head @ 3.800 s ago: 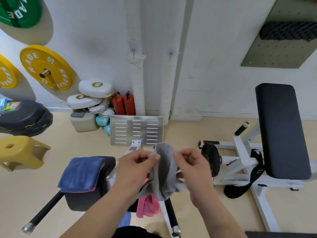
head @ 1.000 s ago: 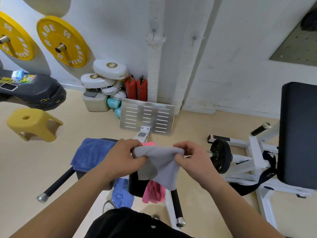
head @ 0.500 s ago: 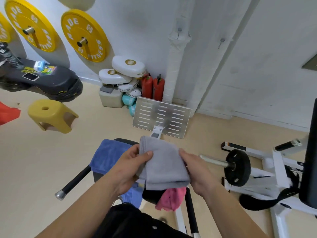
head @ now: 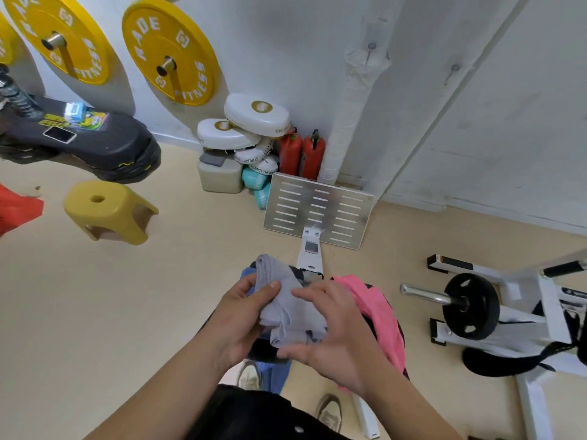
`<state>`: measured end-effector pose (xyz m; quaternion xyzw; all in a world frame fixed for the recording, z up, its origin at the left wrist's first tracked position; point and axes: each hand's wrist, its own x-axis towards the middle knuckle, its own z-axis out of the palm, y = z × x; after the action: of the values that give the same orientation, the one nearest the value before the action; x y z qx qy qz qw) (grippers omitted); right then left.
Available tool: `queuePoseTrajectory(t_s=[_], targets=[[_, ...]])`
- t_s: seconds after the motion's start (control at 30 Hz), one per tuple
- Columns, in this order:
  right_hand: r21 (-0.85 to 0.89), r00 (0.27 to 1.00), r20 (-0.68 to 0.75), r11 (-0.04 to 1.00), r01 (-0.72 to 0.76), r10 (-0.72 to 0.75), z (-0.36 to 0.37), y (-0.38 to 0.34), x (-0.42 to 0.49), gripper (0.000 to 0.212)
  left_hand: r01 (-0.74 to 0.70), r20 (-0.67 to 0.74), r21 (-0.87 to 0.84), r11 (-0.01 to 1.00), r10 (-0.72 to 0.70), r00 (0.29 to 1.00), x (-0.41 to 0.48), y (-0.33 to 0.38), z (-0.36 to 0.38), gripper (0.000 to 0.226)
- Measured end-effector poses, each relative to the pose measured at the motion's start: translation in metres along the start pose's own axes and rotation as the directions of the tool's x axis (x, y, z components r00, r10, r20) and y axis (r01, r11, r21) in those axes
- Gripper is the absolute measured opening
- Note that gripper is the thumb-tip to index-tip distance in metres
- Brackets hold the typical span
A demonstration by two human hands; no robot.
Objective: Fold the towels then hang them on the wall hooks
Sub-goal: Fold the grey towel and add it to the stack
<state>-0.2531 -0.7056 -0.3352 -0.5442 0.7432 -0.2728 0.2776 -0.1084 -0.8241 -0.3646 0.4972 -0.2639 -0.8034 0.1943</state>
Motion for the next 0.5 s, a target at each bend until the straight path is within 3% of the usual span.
queuePoseTrajectory(t_s=[0.1,0.23,0.37,0.5], targets=[[-0.124,0.997,0.052,0.991,0.056,-0.05,0.025,-0.004,0.009,0.061,0.01,0.04,-0.019,1.0,-0.009,0.999,0.003,0.006,-0.011,0.029],[0.049,0.993,-0.116,0.999,0.002,0.004,0.038,-0.005,0.01,0.03,0.009,0.092,-0.047,0.999,-0.005,0.996,0.004,0.017,-0.028,0.023],[0.213,0.975,-0.162,0.97,-0.115,0.151,0.044,-0.015,0.015,0.005,0.075,0.121,0.029,0.997,-0.078,0.99,0.008,0.02,-0.05,0.025],[0.365,0.923,-0.226,0.905,-0.217,0.312,0.043,-0.022,0.026,0.012,0.122,0.102,0.168,0.978,-0.14,0.985,0.012,0.016,-0.068,0.026]])
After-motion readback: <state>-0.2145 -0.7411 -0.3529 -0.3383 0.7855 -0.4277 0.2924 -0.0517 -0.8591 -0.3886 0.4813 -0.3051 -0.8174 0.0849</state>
